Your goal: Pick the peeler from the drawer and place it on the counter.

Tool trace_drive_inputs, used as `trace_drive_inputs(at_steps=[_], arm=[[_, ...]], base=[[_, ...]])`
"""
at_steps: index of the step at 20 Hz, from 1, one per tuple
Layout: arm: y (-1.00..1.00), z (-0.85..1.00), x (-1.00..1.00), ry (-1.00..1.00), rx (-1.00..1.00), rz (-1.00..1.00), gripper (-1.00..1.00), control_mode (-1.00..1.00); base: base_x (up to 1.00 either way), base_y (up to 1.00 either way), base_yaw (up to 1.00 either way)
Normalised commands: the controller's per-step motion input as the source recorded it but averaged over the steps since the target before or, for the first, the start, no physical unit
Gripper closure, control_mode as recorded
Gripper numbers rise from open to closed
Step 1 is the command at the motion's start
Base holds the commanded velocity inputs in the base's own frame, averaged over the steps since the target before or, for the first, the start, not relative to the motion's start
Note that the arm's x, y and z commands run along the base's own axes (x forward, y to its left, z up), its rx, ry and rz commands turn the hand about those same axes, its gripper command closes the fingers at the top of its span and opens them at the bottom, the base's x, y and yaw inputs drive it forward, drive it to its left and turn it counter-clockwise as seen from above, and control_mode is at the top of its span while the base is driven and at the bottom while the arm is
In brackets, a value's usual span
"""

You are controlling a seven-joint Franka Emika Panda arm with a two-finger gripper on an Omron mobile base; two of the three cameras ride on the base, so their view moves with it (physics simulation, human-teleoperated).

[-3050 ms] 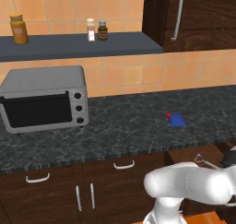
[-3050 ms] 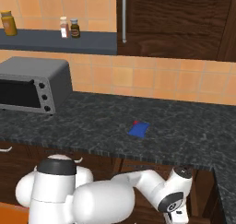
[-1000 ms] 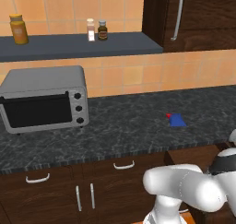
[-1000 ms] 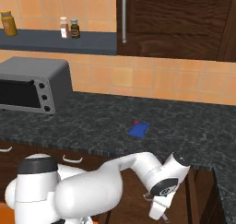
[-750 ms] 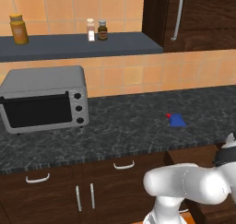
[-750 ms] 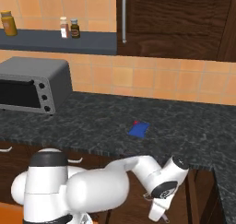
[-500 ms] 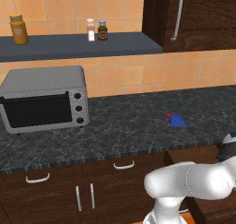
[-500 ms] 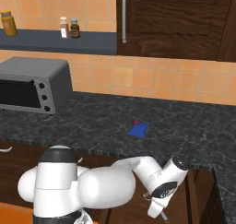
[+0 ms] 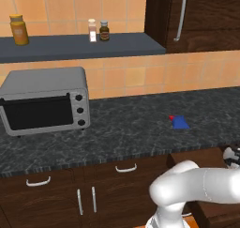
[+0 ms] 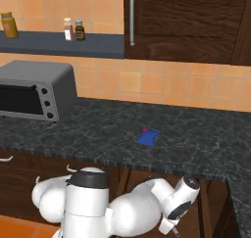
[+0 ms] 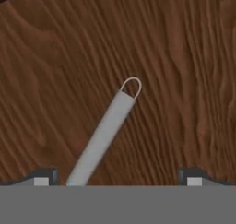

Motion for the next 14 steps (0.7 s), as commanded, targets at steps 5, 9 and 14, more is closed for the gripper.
trace_drive_inputs(at_steps=[5, 9, 14], arm=[[-0.34, -0.58, 0.28, 0.11, 0.00, 0.00, -1.00, -1.00], [-0.08, -0.60, 0.32, 0.03, 0.03, 0.00, 1.00, -1.00], [-0.09, -0.26, -0.26, -0.04, 0.06, 0.00, 1.00, -1.00]], base=[[0.00, 0.00, 0.00], [0.00, 0.00, 0.00], [0.00, 0.00, 0.00]])
